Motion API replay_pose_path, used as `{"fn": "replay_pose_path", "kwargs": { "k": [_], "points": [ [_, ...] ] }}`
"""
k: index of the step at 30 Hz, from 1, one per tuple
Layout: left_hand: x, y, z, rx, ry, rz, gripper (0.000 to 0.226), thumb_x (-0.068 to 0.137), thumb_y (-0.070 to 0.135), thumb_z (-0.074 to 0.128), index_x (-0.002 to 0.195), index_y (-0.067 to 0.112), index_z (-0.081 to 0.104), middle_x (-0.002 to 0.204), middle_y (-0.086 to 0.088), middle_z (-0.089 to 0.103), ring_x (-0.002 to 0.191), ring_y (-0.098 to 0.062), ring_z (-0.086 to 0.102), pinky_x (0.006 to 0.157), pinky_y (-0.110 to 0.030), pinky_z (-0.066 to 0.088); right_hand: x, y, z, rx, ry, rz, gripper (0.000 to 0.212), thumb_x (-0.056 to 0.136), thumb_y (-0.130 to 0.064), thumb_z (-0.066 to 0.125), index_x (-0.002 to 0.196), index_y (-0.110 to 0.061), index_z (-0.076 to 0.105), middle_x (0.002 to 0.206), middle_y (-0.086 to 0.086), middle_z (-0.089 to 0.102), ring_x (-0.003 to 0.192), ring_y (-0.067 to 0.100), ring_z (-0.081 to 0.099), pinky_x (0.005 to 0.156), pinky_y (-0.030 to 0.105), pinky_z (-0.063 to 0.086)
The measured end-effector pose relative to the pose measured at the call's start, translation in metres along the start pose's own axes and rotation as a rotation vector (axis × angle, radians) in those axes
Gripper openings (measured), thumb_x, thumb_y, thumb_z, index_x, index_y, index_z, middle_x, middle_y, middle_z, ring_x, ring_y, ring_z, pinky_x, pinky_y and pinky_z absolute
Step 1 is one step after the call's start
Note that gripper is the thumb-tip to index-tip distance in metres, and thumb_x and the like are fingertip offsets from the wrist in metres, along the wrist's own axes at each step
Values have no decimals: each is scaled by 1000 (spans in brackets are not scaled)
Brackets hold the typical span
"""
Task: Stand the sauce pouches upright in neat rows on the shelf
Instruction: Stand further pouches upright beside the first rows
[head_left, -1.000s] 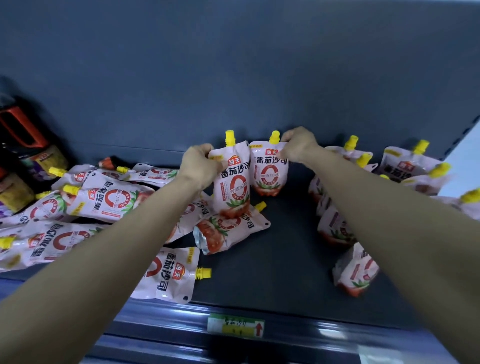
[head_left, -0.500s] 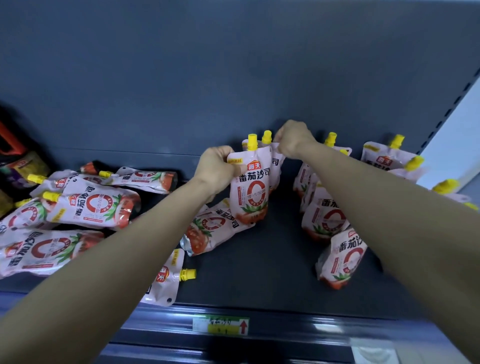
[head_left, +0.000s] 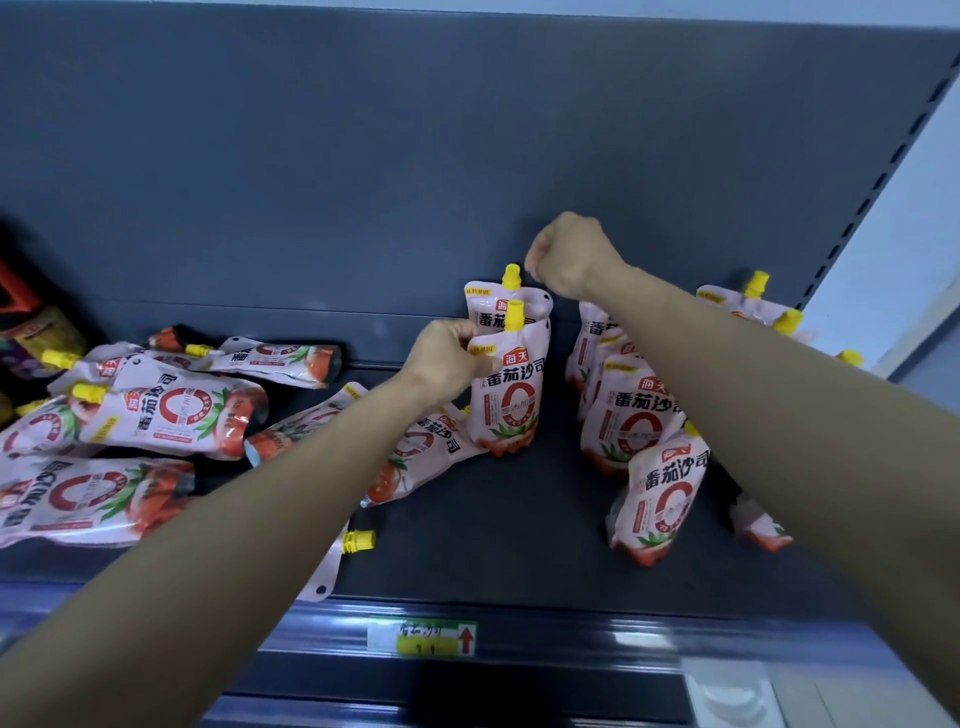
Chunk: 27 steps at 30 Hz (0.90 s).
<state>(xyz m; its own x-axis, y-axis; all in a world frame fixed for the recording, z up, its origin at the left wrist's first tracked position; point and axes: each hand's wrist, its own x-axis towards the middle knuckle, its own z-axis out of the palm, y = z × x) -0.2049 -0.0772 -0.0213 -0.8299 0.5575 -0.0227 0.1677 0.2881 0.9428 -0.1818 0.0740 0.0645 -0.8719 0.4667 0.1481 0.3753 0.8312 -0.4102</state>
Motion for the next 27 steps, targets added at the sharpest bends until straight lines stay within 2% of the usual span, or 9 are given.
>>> {"fn": "replay_pose_path", "kwargs": {
  "k": [5, 7, 9, 13, 18, 21, 23, 26, 27],
  "points": [
    [-13, 5, -6, 23, -61, 31, 30, 80, -2, 66, 64, 23, 61, 71, 8, 64, 61, 3, 61, 59, -9, 49, -12, -10, -4, 22, -1, -58, 33, 85, 3, 42, 104, 5, 69, 109, 19, 70, 105, 33, 65, 91, 43, 55],
    [-18, 8, -16, 45, -73, 37, 22, 80, 0, 67, 69, 18, 62, 71, 9, 63, 59, 4, 59, 54, -4, 46, -17, -16, -5, 14, 2, -100, 32, 84, 2, 42, 101, 5, 70, 107, 19, 70, 104, 34, 65, 91, 44, 54],
    [-22, 10, -31, 78, -60, 48, 13, 79, 1, 68, 78, 13, 63, 76, 5, 64, 69, -2, 59, 60, -5, 47, -22, -25, -7, 22, 2, -144, 31, 83, 2, 43, 95, 3, 71, 104, 19, 71, 101, 35, 65, 89, 43, 55],
    [-29, 7, -63, 118, 36, 43, 14, 81, -1, 65, 91, 8, 63, 83, -3, 63, 78, -10, 58, 78, -18, 48, -37, -52, -7, 34, -3, -262, 26, 82, -1, 49, 89, -6, 73, 100, 17, 72, 96, 34, 66, 87, 40, 55],
    [-37, -11, -89, 205, 83, -18, 14, 82, 2, 64, 95, 7, 64, 78, 1, 62, 72, -9, 57, 69, -18, 49, -56, -83, 13, -60, -148, -343, 20, 83, -12, 64, 98, -1, 72, 104, 15, 71, 102, 31, 65, 91, 40, 54],
    [-41, -24, -95, 256, 78, -42, 14, 82, 2, 66, 94, 8, 64, 79, 1, 62, 75, -10, 58, 70, -18, 46, -62, -87, 32, -163, -263, -312, 25, 85, -16, 65, 105, 0, 70, 109, 15, 69, 104, 31, 64, 91, 39, 54],
    [-41, -33, -99, 289, 87, -51, 15, 81, 3, 66, 96, 8, 64, 84, -2, 63, 78, -13, 58, 75, -23, 44, -66, -86, 44, -218, -310, -287, 24, 85, -16, 65, 103, 0, 70, 106, 15, 69, 100, 30, 65, 82, 32, 54],
    [-38, -47, -107, 406, 111, -45, 19, 81, 6, 67, 100, 7, 64, 95, -7, 64, 84, -18, 57, 76, -26, 44, -70, -84, 63, -292, -362, -273, 16, 84, -15, 67, 77, -1, 64, 79, 14, 59, 81, 30, 60, 63, 27, 43],
    [-37, -53, -110, 455, 114, -40, 21, 81, 6, 67, 102, 7, 64, 98, -8, 65, 85, -19, 57, 75, -27, 45, -70, -84, 69, -341, -377, -272, 24, 84, -15, 67, 65, -5, 56, 69, 11, 51, 77, 30, 56, 59, 26, 41]
  ]
}}
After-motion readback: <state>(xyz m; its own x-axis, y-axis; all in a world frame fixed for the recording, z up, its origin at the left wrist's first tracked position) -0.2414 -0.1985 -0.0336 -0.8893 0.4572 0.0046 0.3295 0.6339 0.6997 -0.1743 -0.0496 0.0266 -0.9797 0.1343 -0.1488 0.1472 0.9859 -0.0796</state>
